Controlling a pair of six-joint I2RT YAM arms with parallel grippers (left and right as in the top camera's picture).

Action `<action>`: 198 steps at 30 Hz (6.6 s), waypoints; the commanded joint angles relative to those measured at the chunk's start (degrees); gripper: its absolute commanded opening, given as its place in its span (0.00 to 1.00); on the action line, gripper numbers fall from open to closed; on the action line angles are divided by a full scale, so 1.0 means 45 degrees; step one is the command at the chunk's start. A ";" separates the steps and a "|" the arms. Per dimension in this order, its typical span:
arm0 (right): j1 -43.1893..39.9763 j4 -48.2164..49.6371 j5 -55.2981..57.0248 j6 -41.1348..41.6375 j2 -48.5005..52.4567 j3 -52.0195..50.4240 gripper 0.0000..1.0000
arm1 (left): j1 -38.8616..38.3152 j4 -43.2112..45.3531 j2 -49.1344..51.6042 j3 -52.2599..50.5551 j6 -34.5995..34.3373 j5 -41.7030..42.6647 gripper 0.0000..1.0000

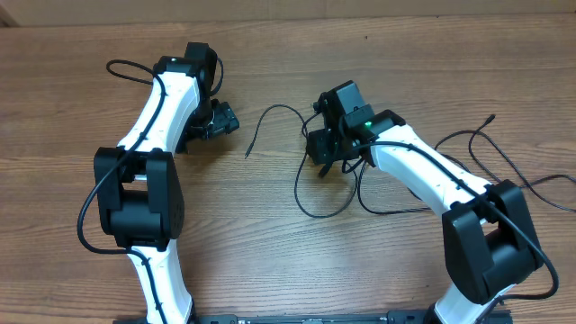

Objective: Untangle cables

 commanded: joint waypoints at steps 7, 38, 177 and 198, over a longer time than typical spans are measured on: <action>0.1690 0.0563 0.1243 0.1477 0.0850 -0.0078 0.56 | -0.0029 0.0005 0.0107 -0.0083 -0.0039 -0.0209 1.00; 0.2113 0.2497 0.4265 0.3512 0.2798 -0.0078 0.14 | -0.0029 0.0005 0.0107 -0.0078 -0.0039 -0.0209 0.99; -0.5119 -0.4109 0.3211 0.2113 -0.3857 0.1671 1.00 | -0.0029 0.0005 0.0107 -0.0083 -0.0039 -0.0209 1.00; -0.5119 -0.4109 0.3211 0.2113 -0.3857 0.1671 1.00 | -0.0029 0.0005 0.0107 -0.0078 -0.0039 -0.0209 0.99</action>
